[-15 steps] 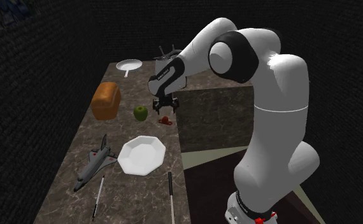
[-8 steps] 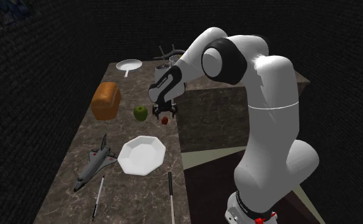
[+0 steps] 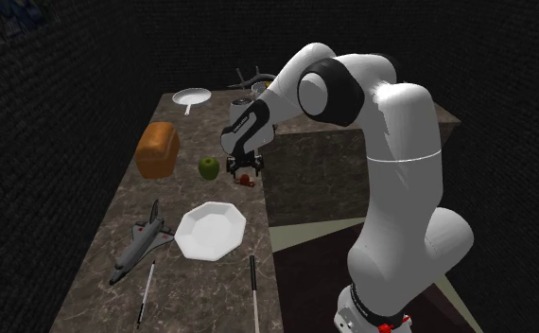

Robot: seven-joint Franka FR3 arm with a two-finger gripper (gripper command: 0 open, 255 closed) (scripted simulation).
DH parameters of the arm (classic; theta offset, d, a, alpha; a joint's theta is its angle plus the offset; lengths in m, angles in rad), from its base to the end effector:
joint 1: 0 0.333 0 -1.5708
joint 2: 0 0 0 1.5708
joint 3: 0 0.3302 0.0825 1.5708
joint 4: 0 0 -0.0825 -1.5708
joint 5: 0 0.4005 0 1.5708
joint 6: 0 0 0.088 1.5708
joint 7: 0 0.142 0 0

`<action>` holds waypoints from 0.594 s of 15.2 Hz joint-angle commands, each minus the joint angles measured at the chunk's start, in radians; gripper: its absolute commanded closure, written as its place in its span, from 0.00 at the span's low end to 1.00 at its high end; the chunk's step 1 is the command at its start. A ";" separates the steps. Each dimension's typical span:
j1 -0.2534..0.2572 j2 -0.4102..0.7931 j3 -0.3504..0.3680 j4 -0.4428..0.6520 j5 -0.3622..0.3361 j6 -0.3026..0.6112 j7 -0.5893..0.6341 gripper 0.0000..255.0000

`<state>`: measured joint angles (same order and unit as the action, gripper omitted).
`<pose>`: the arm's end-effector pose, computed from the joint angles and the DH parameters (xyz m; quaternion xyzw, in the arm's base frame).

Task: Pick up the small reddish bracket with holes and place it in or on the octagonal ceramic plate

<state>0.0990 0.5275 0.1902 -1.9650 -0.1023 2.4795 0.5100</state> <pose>0.6074 0.1783 0.1701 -0.9965 0.0825 0.0067 0.0148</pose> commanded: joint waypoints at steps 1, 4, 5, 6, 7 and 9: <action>0.000 0.000 0.000 0.000 0.000 0.000 0.000 0.00; 0.000 0.000 0.000 0.000 0.000 0.000 0.000 1.00; 0.000 0.000 0.000 0.000 0.000 0.000 0.000 1.00; 0.000 0.000 0.000 0.001 0.000 0.000 0.000 1.00; 0.000 0.000 0.000 0.002 0.000 -0.002 -0.001 1.00; -0.001 -0.003 0.001 0.001 0.001 -0.004 -0.001 1.00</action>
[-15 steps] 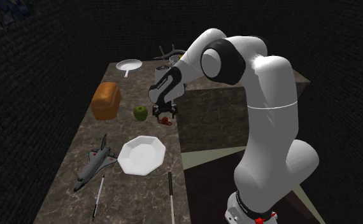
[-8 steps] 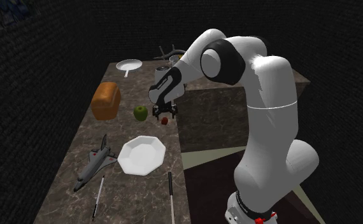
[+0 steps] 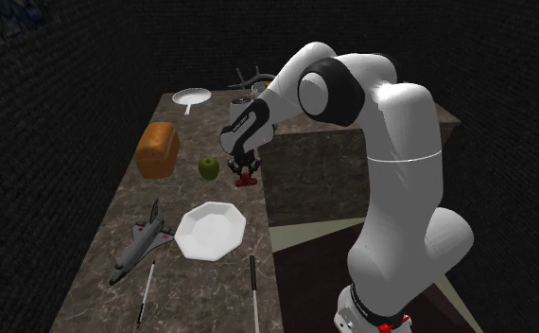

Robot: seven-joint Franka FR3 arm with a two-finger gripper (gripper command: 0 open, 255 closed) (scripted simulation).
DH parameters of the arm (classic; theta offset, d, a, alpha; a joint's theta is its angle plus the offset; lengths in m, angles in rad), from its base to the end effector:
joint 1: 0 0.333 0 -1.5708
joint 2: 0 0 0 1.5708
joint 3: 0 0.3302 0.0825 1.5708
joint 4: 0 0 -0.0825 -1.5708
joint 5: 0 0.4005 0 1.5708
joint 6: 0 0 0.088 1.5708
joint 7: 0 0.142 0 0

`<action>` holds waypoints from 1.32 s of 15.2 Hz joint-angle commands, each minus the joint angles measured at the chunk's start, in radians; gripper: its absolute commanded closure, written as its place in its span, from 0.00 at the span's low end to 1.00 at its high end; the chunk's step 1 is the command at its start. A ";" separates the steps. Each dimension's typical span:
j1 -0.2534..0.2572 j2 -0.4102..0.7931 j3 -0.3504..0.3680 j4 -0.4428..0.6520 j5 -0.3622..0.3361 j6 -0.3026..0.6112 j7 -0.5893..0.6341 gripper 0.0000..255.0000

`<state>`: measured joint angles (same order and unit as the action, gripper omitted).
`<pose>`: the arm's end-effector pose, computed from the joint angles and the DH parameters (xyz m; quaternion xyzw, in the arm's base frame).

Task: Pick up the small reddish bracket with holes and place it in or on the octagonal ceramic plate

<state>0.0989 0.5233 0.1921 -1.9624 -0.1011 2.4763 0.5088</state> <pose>0.6083 0.1795 0.1736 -0.9965 0.0816 0.0051 0.0158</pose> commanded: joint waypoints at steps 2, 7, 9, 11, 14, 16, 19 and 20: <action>0.000 0.004 -0.002 -0.003 -0.001 0.003 0.001 1.00; -0.007 -0.047 0.007 -0.004 0.011 -0.045 -0.006 1.00; -0.010 -0.066 0.011 -0.003 0.016 -0.066 -0.008 1.00; -0.012 -0.085 0.014 -0.002 0.021 -0.086 -0.011 1.00; -0.015 -0.113 0.018 0.003 0.029 -0.117 -0.015 1.00; -0.017 -0.130 0.021 0.007 0.034 -0.139 -0.018 1.00; -0.019 -0.148 0.024 0.012 0.039 -0.161 -0.020 1.00; -0.009 -0.167 0.030 -0.017 0.040 -0.151 -0.003 1.00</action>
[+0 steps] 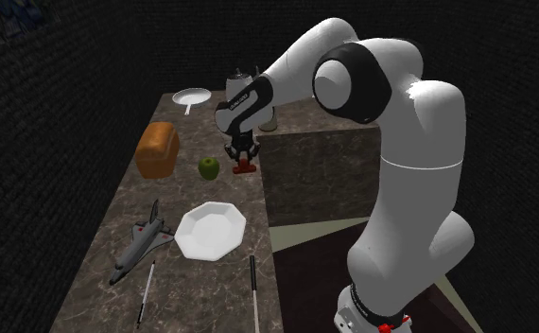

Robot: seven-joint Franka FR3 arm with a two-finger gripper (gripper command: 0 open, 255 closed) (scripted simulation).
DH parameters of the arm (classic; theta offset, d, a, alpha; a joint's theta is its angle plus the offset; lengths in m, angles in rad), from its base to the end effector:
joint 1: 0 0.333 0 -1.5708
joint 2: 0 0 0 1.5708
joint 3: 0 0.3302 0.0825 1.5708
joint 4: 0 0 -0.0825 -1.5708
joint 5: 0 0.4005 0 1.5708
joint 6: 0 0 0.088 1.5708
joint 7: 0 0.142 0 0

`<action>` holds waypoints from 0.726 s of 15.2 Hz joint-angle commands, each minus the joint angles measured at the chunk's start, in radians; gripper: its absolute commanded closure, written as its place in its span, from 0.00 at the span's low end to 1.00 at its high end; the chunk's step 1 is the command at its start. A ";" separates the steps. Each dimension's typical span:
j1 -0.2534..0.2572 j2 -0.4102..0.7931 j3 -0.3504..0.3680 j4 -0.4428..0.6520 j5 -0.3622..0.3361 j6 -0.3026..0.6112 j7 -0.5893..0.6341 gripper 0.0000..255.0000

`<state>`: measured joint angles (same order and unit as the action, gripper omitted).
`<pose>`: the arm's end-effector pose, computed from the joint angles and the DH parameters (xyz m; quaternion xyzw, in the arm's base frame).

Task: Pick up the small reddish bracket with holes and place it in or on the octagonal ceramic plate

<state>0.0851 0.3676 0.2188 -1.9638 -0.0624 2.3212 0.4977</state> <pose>0.6027 0.1830 0.2574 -0.9965 0.0826 0.0065 0.0149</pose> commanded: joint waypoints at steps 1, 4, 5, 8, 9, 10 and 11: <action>0.016 -0.029 0.010 -0.043 0.003 0.014 0.026 1.00; 0.050 -0.080 0.033 -0.117 0.008 0.039 0.082 1.00; 0.061 -0.095 0.041 -0.140 0.010 0.047 0.102 1.00; 0.098 -0.138 0.066 -0.200 0.016 0.067 0.161 1.00; 0.110 -0.151 0.075 -0.218 0.018 0.072 0.182 1.00; 0.123 -0.163 0.084 -0.234 0.020 0.078 0.203 1.00; 0.136 -0.174 0.094 -0.250 0.022 0.082 0.225 1.00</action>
<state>0.2073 0.2035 0.3032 -2.1983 -0.0414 2.3978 0.6985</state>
